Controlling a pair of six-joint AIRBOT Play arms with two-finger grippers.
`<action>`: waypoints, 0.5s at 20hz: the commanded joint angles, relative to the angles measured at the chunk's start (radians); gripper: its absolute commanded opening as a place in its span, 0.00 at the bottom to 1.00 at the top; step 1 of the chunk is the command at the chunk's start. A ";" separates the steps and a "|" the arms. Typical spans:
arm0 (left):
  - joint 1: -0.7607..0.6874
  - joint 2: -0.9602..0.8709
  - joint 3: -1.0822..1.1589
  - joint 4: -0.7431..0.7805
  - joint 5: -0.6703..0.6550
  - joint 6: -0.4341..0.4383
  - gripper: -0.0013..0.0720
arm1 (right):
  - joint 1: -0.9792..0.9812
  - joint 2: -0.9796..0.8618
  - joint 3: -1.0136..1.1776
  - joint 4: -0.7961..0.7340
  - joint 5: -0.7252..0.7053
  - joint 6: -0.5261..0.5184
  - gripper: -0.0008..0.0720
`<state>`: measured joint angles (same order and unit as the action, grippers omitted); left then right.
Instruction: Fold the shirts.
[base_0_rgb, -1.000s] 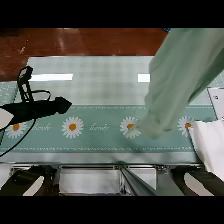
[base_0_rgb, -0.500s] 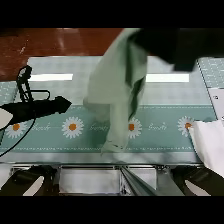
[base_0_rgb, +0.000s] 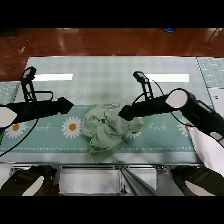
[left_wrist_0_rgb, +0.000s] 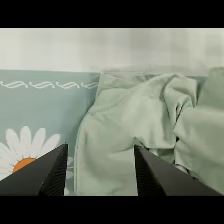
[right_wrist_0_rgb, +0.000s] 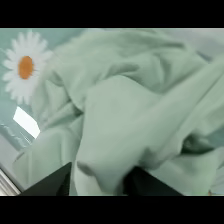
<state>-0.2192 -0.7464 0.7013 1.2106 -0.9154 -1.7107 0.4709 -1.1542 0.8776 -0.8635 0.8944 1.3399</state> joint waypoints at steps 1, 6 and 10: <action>-0.005 -0.036 0.002 0.052 -0.008 0.018 0.71 | -0.079 -0.045 0.007 0.016 0.043 0.005 0.57; 0.221 -0.056 -0.015 0.021 -0.179 -0.002 0.71 | -0.616 0.210 0.086 -0.130 0.235 -0.016 0.57; 0.229 -0.171 -0.166 -0.258 -0.169 0.198 0.71 | -0.965 0.385 -0.254 -0.051 0.292 -0.039 0.57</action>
<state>-0.0170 -0.8509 0.6151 1.1355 -1.0714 -1.6485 -0.2680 -0.8803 0.7933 -0.9607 1.1145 1.3411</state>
